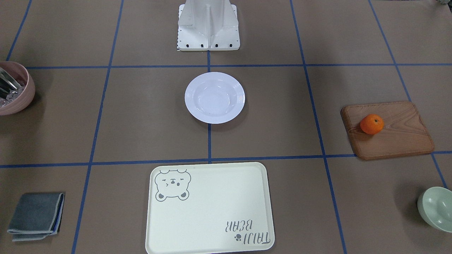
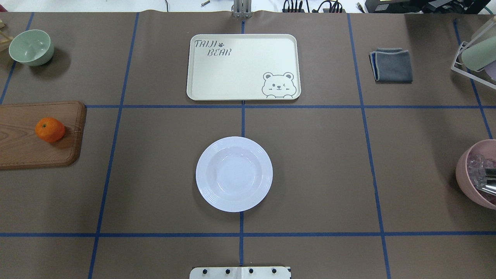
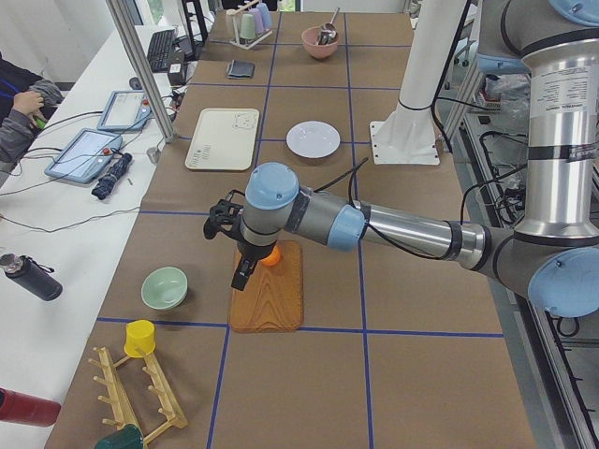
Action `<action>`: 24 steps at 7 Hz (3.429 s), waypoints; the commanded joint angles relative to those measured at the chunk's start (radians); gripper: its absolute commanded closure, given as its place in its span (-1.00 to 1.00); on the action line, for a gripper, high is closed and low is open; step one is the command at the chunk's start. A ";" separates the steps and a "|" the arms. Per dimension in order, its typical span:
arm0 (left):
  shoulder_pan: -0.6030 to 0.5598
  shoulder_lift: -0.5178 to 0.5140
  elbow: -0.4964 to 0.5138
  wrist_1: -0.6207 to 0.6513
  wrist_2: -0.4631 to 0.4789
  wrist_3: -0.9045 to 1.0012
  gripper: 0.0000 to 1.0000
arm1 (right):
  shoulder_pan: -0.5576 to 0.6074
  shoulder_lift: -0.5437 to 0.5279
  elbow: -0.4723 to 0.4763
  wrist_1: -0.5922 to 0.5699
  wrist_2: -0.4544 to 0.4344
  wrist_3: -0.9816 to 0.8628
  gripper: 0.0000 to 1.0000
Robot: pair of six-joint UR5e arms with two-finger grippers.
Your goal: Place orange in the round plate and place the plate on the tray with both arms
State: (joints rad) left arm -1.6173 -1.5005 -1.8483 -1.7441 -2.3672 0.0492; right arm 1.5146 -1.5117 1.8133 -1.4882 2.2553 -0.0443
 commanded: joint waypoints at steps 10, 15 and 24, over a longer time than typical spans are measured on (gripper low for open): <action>0.645 -0.072 0.211 -0.531 0.325 -0.861 -0.96 | -0.513 -0.065 0.106 0.368 -0.212 0.939 -0.99; 0.700 -0.087 0.336 -0.633 0.330 -0.858 -0.96 | -0.518 -0.065 0.103 0.368 -0.214 0.939 -1.00; 0.854 -0.428 0.037 -0.063 0.476 -1.210 1.00 | -0.539 -0.050 0.103 0.408 -0.212 0.968 -1.00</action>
State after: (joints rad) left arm -0.8555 -1.7735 -1.7617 -2.0391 -1.9847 -1.0597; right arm 0.9824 -1.5640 1.9147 -1.1067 2.0432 0.9022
